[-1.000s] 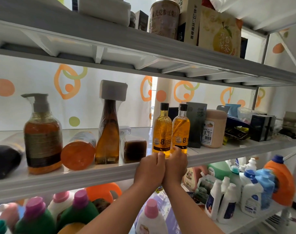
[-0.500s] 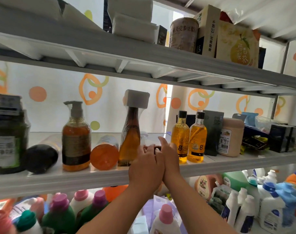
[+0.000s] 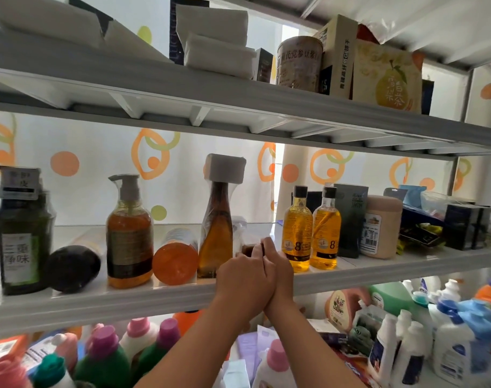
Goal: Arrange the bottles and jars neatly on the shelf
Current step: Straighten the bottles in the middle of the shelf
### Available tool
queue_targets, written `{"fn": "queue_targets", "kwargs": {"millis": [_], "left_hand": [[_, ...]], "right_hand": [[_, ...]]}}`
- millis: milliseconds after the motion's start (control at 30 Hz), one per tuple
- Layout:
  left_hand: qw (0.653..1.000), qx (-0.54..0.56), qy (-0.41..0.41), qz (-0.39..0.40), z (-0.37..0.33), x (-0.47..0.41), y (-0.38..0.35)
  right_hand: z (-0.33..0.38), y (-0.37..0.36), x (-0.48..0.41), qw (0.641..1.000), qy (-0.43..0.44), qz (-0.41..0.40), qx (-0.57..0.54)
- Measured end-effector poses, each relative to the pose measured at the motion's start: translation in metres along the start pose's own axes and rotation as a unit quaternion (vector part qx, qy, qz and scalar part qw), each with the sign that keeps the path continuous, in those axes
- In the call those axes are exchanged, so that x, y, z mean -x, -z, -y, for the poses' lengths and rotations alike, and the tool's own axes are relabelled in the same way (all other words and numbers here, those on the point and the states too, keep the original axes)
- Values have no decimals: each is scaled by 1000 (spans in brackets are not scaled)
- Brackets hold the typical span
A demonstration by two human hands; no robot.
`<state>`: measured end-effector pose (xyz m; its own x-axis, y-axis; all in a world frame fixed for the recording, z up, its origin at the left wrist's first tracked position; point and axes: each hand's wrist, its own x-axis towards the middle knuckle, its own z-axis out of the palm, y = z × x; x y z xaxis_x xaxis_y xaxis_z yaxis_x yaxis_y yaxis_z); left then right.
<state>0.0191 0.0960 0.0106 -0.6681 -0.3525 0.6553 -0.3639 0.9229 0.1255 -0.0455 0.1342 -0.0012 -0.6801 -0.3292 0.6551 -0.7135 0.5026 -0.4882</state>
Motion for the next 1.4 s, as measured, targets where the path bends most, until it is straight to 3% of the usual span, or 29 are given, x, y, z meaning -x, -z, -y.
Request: {"fn": "queue_targets", "kwargs": {"millis": [233,433,667,1000,1233,1400], "left_hand": [[999,46,0,-19,5,14,-12],[997,80,-10,9,11,26,-20],[995,99,-8,24,16,30,-30],[993,110,-36,27,26,45,-43],[990,140,-31,18,26,37,-40],[981,194,16,7,26,32,-39]], "right_hand": [[-2,-10,16,995,14,-84,-55],[-3,-19,24,985,9,-151,-88],[-4,-21,19,982,-79,-157,-72],[-2,-29,36,971,-105,-200,-83],[-1,-23,30,973,-155,-153,-74],[-7,-18,22,985,-170,-37,1]]}}
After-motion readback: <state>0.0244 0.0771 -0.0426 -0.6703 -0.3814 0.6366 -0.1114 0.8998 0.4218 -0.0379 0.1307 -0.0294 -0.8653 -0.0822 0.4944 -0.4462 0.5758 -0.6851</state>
